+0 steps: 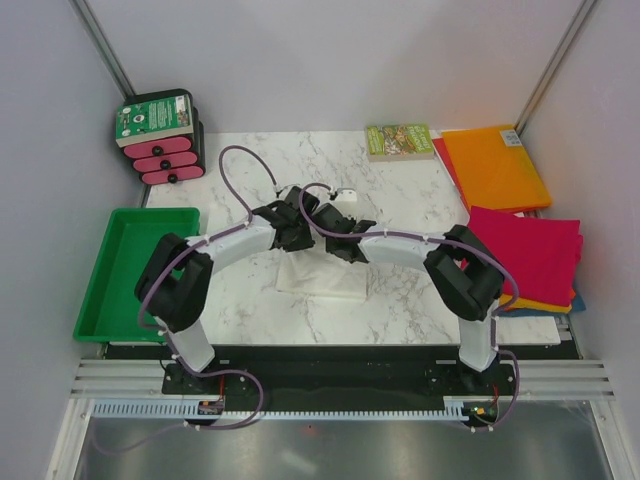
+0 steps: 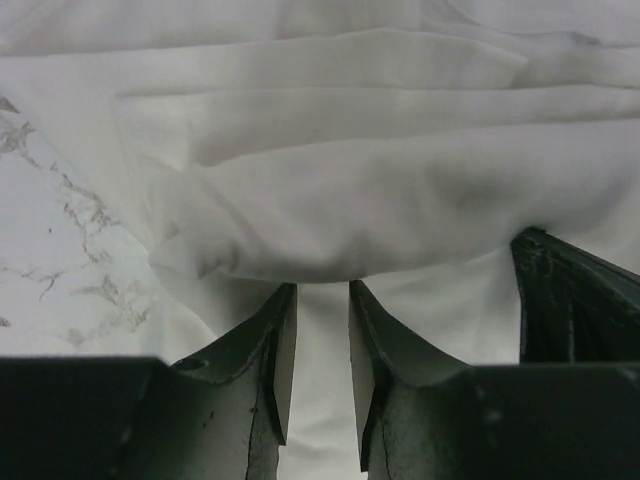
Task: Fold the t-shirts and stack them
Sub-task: Smooth out wrinkles on the folded tshirt, then put the neatly folded tshirt into the corner of the board with the right arm
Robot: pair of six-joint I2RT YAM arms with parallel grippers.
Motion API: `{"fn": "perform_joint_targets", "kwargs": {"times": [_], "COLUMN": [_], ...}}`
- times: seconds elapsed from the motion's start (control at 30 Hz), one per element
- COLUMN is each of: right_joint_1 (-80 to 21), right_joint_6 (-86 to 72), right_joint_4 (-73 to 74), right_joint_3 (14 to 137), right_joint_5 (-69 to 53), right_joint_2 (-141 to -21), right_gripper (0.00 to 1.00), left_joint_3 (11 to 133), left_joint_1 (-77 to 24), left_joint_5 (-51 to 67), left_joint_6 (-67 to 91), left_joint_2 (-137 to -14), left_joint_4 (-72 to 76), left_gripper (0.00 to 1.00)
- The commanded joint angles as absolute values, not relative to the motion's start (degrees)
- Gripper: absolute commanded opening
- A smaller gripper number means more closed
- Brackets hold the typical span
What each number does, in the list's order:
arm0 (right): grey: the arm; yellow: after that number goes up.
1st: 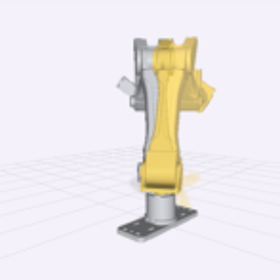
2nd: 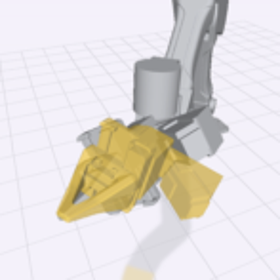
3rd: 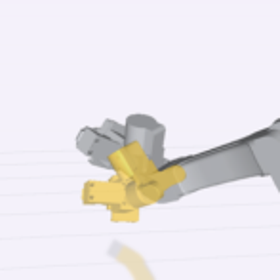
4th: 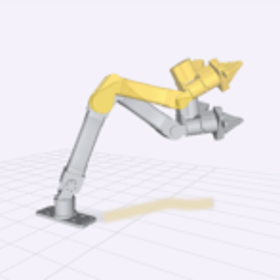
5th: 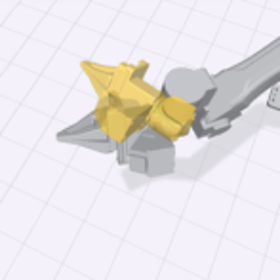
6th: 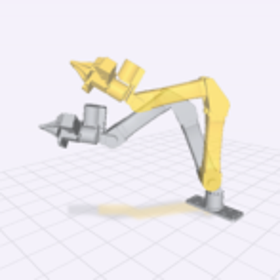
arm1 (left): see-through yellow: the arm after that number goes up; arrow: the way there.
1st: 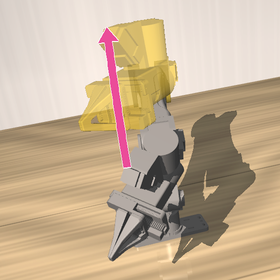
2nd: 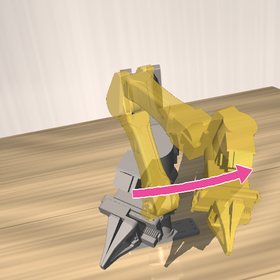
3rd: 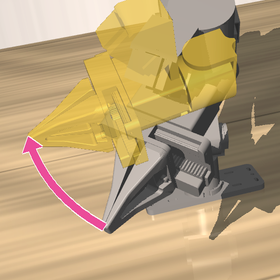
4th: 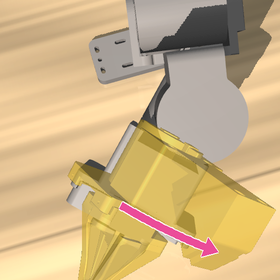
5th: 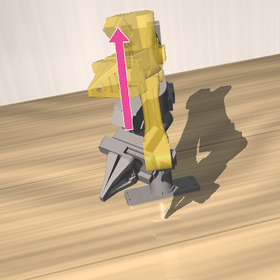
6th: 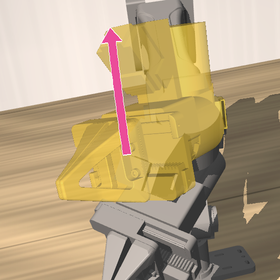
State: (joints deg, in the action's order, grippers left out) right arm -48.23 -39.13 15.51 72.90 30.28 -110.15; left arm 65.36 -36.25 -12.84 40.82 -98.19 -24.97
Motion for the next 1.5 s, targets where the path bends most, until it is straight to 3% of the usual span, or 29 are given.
{"fn": "perform_joint_targets", "kwargs": {"times": [0.0,0.2,0.3,0.4,0.43,0.5,0.63,0.67,0.7,0.83,0.97,1.07,1.1,1.17,1.27,1.3,1.47], "right_joint_1": [-46.8,-45.9,-45.9,-45.9,-45.9,-45.8,-43.5,-42.4,-39.6,-33.7,-33.0,-33.0,-33.0,-32.8,-32.2,-28.9,-25.5], "right_joint_6": [-37.6,-35.5,-33.6,-30.4,-29.5,-26.3,-19.1,-18.0,-16.5,-12.7,-10.7,-7.7,-8.9,-7.4,3.7,2.6,2.4], "right_joint_4": [15.3,15.1,14.9,15.9,16.9,21.3,26.3,28.3,29.2,25.6,7.4,1.1,-1.9,-11.4,-35.7,-37.4,-53.7], "right_joint_3": [78.1,78.8,77.6,77.5,78.0,80.1,79.1,78.4,77.4,61.9,45.6,39.0,37.1,30.9,16.4,15.7,14.9], "right_joint_5": [30.1,30.1,32.8,35.3,36.2,38.7,46.9,47.5,47.5,45.9,51.4,59.2,69.2,72.3,60.8,56.1,55.4], "right_joint_2": [-116.5,-117.0,-111.8,-103.9,-101.8,-95.6,-84.3,-80.5,-78.8,-69.3,-53.0,-51.5,-52.1,-53.4,-50.7,-52.2,-69.5], "right_gripper": [0.0,0.01,0.07,0.23,0.27,0.36,0.6,0.73,0.8,0.98,0.98,0.98,0.98,0.98,0.98,0.98,0.98], "left_joint_3": [71.4,73.6,70.9,67.6,67.1,66.0,62.6,60.1,58.7,52.5,46.1,42.4,41.8,41.3,41.8,42.0,41.6], "left_joint_1": [-34.5,-32.6,-32.8,-33.0,-33.0,-33.2,-34.1,-34.4,-35.1,-40.6,-42.4,-43.6,-43.9,-44.3,-44.7,-45.0,-46.6], "left_joint_5": [-11.9,-9.5,-9.7,-9.5,-9.2,-8.8,-8.1,-8.0,-8.3,-14.5,-13.0,-12.7,-12.7,-12.4,-10.9,-10.7,-10.8], "left_joint_6": [38.3,37.8,37.8,37.7,37.6,37.0,36.3,36.1,35.9,34.7,39.0,40.7,41.0,41.5,41.7,41.7,42.5], "left_joint_2": [-106.7,-111.8,-108.0,-100.0,-98.1,-92.3,-82.3,-80.4,-76.9,-73.2,-70.3,-67.2,-66.6,-66.2,-65.8,-65.6,-61.5], "left_joint_4": [-22.1,-21.8,-19.9,-18.0,-18.1,-19.1,-20.8,-21.0,-20.8,-22.1,-25.0,-24.6,-24.4,-24.4,-24.9,-25.3,-25.7], "left_gripper": [0.34,0.37,0.46,0.57,0.66,0.7,0.72,0.72,0.72,0.73,0.73,0.72,0.72,0.7,0.66,0.66,0.65]}}
